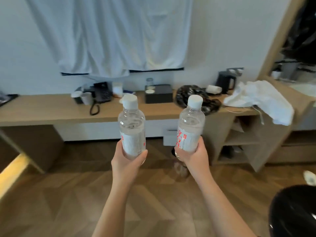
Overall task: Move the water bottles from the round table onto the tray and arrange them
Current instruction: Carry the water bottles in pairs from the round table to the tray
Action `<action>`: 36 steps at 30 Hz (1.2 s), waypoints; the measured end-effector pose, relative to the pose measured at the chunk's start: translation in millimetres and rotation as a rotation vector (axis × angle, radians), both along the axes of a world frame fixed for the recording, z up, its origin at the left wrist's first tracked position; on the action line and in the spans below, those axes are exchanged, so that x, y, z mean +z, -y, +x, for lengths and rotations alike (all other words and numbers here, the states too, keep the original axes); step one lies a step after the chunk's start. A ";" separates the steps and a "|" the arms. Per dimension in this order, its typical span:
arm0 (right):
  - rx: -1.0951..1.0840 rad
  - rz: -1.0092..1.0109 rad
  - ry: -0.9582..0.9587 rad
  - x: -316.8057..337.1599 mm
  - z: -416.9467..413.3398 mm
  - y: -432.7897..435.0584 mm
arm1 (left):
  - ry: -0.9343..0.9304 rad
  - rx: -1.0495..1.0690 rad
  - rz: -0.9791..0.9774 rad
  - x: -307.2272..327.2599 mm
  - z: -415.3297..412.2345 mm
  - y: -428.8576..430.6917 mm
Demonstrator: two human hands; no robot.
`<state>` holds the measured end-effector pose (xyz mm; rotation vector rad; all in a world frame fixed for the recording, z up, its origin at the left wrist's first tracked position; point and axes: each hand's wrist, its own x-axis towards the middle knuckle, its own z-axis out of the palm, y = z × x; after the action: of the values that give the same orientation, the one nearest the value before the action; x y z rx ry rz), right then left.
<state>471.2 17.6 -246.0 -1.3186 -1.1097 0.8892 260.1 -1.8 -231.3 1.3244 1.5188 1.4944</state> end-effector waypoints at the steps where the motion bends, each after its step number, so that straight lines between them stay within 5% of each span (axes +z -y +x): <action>1: 0.054 0.008 0.006 2.0 -14.9 -11.1 | 0.007 0.057 0.008 3.3 -15.3 2.9; 17: 0.714 0.223 -0.015 97.8 -179.2 -87.5 | -0.137 0.757 0.160 91.6 -123.7 42.0; 36: 0.771 0.312 0.014 157.1 -253.6 -91.2 | -0.167 1.016 0.171 132.6 -194.1 63.2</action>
<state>217.5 108.8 -88.9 -0.6233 -1.7319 1.1885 66.0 -65.0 -98.7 0.7556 2.4072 2.1671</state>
